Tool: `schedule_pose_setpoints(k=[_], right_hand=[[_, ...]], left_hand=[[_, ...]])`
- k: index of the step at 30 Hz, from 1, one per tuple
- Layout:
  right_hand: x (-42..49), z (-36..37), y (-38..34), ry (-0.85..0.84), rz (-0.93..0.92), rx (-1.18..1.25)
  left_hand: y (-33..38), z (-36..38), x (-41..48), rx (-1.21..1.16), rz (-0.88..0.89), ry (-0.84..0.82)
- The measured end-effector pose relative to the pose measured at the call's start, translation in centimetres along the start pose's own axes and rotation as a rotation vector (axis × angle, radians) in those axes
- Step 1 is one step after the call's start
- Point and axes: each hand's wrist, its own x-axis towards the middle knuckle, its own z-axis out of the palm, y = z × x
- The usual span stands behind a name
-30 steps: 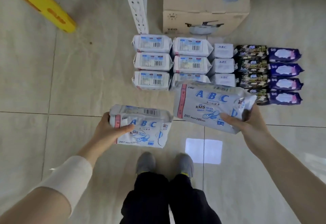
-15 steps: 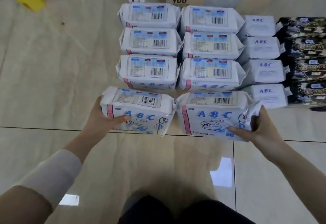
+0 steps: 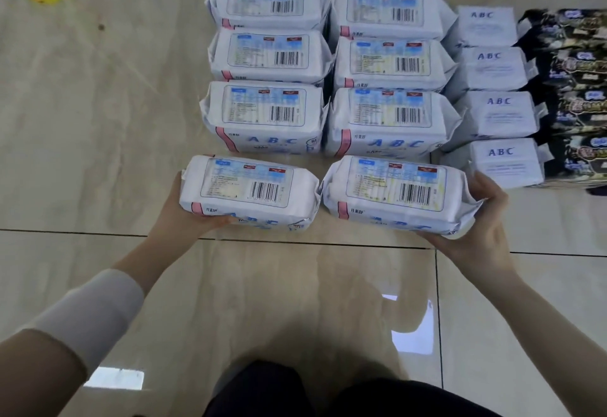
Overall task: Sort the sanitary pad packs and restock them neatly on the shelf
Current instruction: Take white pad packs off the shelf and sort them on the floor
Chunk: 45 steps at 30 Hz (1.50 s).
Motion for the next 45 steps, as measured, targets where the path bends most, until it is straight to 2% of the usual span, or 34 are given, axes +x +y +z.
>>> schedule_pose_setpoints(k=[2, 4, 8, 15, 22, 31, 39, 45], right_hand=[[-0.1, 0.2, 0.1, 0.083, -0.102, -0.071], [0.3, 0.2, 0.5, 0.124, -0.123, -0.15], [1.2, 0.2, 0.9, 0.12, -0.228, -0.357], [1.7, -0.4, 1.7, 0.148, -0.298, -0.575], [1.8, -0.7, 1.9, 0.137, -0.277, -0.582], [2.4, 0.4, 1.1, 0.124, -0.302, -0.507], [2.3, 0.9, 1.0, 0.151, -0.304, -0.542], [2.2, 0.5, 0.5, 0.074, -0.253, -0.599]], left_hand=[[-0.2, 0.4, 0.5, 0.019, 0.042, 0.011], [-0.4, 0.6, 1.0, 0.01, 0.047, 0.02], [-0.4, 1.0, 1.4, 0.018, 0.059, 0.017], [0.6, 0.9, 1.4, -0.024, 0.133, 0.034], [1.3, 0.6, 0.9, 0.025, 0.222, 0.064], [0.2, 1.2, 2.8, 0.008, 0.117, 0.012], [0.5, 1.8, 2.8, 0.01, 0.139, 0.029], [1.2, 2.3, 1.9, -0.002, 0.167, 0.024]])
